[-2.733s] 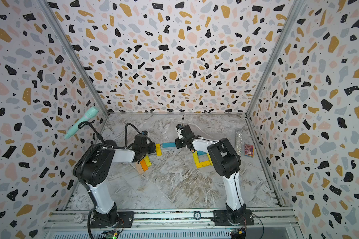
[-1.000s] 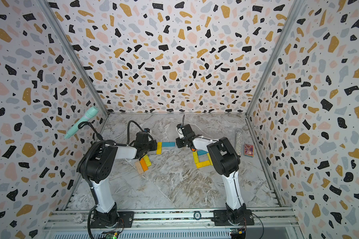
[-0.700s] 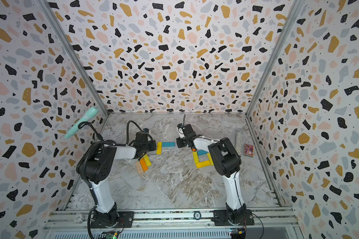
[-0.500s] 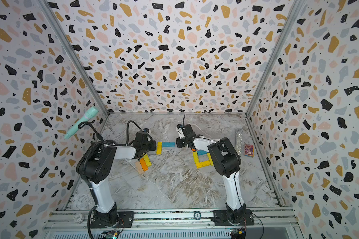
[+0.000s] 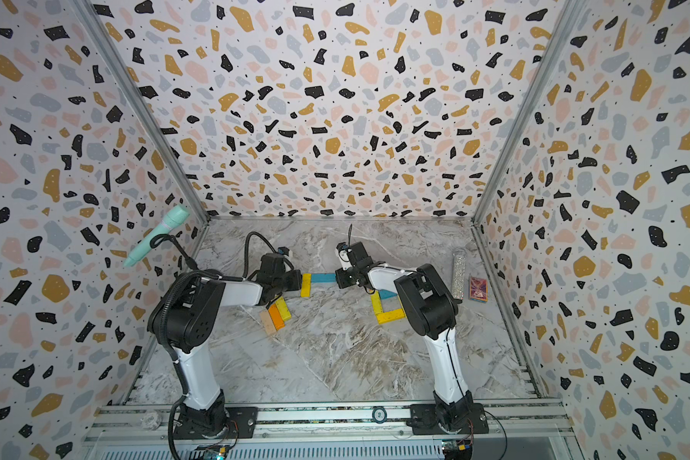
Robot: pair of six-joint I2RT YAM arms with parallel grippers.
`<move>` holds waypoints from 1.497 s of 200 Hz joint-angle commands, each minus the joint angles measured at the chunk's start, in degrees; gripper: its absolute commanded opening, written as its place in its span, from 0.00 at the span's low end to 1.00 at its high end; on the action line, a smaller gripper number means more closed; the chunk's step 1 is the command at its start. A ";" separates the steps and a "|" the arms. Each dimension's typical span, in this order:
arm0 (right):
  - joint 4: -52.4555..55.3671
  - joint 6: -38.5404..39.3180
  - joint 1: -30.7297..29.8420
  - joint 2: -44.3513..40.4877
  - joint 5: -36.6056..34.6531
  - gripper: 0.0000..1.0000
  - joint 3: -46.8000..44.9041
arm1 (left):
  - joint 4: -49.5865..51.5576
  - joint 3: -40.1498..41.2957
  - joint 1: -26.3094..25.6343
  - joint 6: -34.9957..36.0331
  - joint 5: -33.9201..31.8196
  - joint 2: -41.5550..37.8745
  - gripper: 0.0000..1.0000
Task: Assemble the number 6 with building blocks
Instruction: Assemble the building block at the center of the board, then move the building block to the center of the board.
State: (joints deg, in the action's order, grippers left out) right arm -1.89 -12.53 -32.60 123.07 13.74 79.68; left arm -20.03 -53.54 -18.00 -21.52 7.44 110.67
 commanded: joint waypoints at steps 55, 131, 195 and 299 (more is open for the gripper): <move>-0.18 0.35 -3.46 -16.57 -3.47 0.36 -5.90 | 6.77 -2.75 -0.22 2.63 -10.89 -17.27 0.17; 4.77 -4.48 -18.85 -15.35 -3.88 0.48 -1.37 | 9.73 14.97 3.09 -1.67 -23.23 -47.51 0.73; 16.34 -0.09 -24.34 -3.44 -10.56 0.45 11.22 | 3.10 29.55 6.60 -6.17 -28.54 -62.66 0.99; 18.30 1.40 -26.94 1.31 -11.10 0.46 10.57 | 3.48 31.51 11.23 -7.75 -24.36 -66.88 1.00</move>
State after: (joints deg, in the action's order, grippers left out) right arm 14.41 -11.88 -58.78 122.41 3.18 88.36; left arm -14.59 -22.87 -7.66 -28.80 -17.80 45.98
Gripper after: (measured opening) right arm 0.456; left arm 0.995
